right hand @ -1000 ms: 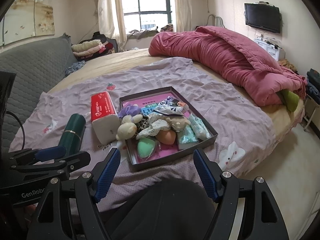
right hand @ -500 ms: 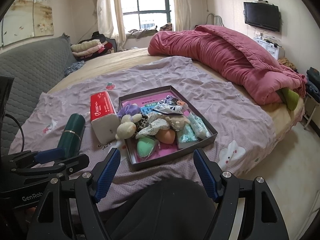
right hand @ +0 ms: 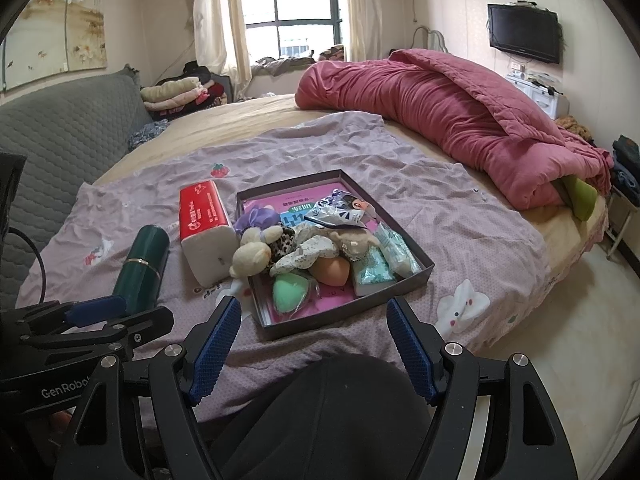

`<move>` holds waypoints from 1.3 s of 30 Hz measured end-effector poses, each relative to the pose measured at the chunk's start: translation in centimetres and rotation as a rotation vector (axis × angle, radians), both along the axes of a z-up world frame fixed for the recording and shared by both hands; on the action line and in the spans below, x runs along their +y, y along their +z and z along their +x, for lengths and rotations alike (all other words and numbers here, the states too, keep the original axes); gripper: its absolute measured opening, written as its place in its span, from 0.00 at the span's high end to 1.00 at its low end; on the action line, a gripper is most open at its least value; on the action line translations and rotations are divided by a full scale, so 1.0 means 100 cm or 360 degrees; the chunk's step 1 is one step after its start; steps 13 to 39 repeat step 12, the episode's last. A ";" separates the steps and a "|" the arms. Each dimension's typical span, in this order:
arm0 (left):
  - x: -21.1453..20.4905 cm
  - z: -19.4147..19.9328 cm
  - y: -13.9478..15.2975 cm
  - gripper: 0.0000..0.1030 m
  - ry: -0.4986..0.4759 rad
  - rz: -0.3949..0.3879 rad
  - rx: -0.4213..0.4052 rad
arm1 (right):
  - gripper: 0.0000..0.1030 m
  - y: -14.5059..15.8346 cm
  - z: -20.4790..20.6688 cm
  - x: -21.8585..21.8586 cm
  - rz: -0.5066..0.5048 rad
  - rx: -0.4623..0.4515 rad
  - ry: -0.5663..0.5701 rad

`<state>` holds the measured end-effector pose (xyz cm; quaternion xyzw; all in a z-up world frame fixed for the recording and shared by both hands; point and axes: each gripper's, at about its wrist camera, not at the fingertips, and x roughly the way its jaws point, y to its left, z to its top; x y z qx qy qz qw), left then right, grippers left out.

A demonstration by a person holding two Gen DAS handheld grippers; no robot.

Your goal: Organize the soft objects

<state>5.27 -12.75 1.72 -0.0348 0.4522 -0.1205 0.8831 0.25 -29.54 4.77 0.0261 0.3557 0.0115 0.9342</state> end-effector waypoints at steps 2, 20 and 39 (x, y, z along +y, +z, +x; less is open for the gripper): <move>0.000 0.000 0.000 0.39 0.0000 0.0003 -0.0004 | 0.26 0.000 0.000 0.000 0.0002 -0.0002 -0.0003; 0.005 0.001 -0.002 0.39 0.0022 -0.0004 0.0006 | 0.26 -0.001 0.000 0.000 0.0003 0.0008 -0.0002; 0.005 0.001 -0.002 0.39 0.0022 -0.0004 0.0006 | 0.26 -0.001 0.000 0.000 0.0003 0.0008 -0.0002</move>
